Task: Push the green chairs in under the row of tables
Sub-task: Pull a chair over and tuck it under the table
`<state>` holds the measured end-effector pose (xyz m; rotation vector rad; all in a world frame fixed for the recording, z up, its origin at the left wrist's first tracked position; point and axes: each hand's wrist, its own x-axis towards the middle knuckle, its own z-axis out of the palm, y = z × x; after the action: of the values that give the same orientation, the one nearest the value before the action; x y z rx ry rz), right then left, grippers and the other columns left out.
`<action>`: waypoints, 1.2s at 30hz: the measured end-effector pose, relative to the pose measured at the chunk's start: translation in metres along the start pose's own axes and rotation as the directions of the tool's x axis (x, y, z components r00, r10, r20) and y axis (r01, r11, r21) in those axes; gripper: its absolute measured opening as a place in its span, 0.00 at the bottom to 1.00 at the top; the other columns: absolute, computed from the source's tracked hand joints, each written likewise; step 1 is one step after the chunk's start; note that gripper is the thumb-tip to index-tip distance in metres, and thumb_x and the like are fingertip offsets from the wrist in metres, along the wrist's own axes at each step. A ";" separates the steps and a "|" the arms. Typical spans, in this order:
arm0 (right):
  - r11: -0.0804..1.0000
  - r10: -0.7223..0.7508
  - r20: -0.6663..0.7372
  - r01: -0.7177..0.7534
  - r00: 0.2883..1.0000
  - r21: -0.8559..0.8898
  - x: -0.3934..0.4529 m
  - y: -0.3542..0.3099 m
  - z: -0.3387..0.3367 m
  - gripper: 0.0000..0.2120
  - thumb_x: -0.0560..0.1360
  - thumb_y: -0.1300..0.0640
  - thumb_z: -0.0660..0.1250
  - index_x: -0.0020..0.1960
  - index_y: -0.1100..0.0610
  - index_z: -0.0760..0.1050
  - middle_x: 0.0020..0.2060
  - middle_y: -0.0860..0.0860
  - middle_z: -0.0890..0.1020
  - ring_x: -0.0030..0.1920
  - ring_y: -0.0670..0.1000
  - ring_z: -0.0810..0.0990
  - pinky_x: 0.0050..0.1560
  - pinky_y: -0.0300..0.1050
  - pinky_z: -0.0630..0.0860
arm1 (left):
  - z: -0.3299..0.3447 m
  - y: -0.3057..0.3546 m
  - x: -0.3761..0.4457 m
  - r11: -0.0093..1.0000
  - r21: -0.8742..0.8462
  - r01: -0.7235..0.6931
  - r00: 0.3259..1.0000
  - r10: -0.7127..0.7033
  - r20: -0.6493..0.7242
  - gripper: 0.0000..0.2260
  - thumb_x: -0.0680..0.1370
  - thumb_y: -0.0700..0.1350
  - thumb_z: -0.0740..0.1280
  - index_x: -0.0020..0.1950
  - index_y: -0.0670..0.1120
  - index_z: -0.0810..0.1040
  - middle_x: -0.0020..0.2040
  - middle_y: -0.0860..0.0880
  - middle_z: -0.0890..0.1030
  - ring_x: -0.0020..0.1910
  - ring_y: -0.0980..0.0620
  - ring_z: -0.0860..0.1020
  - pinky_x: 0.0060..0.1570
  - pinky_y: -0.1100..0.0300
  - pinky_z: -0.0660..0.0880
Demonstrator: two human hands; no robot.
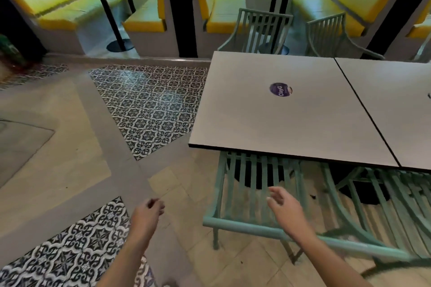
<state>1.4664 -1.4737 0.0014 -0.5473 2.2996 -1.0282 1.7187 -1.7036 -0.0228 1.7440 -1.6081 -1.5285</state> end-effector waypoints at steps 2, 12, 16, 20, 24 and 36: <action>0.998 -0.020 0.084 0.025 0.996 -0.056 0.017 -0.038 0.034 0.14 0.77 0.55 0.64 0.63 0.52 0.73 0.56 0.49 0.78 0.56 0.46 0.76 0.55 0.40 0.72 | -0.034 0.010 0.030 0.993 0.079 -0.090 0.994 0.094 -0.056 0.06 0.78 0.43 0.65 0.45 0.47 0.81 0.43 0.44 0.84 0.45 0.44 0.82 0.49 0.49 0.76; 0.922 -0.147 0.222 0.215 0.964 -0.322 0.109 -0.239 0.209 0.15 0.74 0.54 0.66 0.60 0.53 0.76 0.54 0.51 0.80 0.54 0.51 0.78 0.53 0.43 0.73 | -0.265 0.075 0.182 0.745 0.638 -0.195 0.945 0.316 -0.081 0.09 0.79 0.50 0.63 0.53 0.49 0.80 0.50 0.42 0.83 0.50 0.42 0.80 0.42 0.56 0.71; 0.863 -0.208 0.257 0.301 0.944 -0.407 0.154 -0.295 0.254 0.19 0.74 0.53 0.64 0.65 0.52 0.73 0.60 0.52 0.79 0.60 0.52 0.77 0.57 0.43 0.71 | -0.303 0.114 0.245 0.685 0.691 -0.229 0.908 0.406 -0.102 0.09 0.78 0.49 0.64 0.53 0.49 0.80 0.52 0.46 0.83 0.52 0.44 0.79 0.46 0.56 0.72; 0.818 -0.245 0.271 0.348 0.931 -0.458 0.225 -0.333 0.292 0.21 0.75 0.49 0.62 0.67 0.50 0.69 0.62 0.52 0.77 0.61 0.53 0.76 0.60 0.48 0.72 | -0.301 0.148 0.315 0.492 0.812 -0.315 0.887 0.457 0.067 0.13 0.78 0.51 0.63 0.60 0.49 0.78 0.60 0.48 0.78 0.57 0.44 0.77 0.52 0.54 0.73; 0.862 -0.261 0.215 0.328 0.941 -0.387 0.311 -0.380 0.329 0.23 0.75 0.49 0.63 0.69 0.51 0.68 0.63 0.53 0.77 0.63 0.53 0.74 0.61 0.46 0.70 | -0.295 0.199 0.396 0.485 0.781 -0.393 0.871 0.470 0.146 0.14 0.77 0.51 0.66 0.61 0.49 0.77 0.60 0.48 0.78 0.57 0.45 0.77 0.54 0.52 0.74; 0.979 -0.071 -0.058 0.081 0.996 0.189 0.557 -0.506 0.333 0.15 0.77 0.50 0.64 0.62 0.52 0.73 0.48 0.46 0.79 0.47 0.45 0.78 0.51 0.48 0.78 | -0.187 0.426 0.627 0.898 0.088 -0.432 0.902 0.426 0.074 0.08 0.78 0.47 0.67 0.56 0.52 0.78 0.52 0.54 0.80 0.50 0.56 0.78 0.50 0.58 0.75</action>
<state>1.3214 -2.2834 0.0285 -0.5392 2.2067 -1.2979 1.5263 -2.4514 0.0899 1.2795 -1.9672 -1.3029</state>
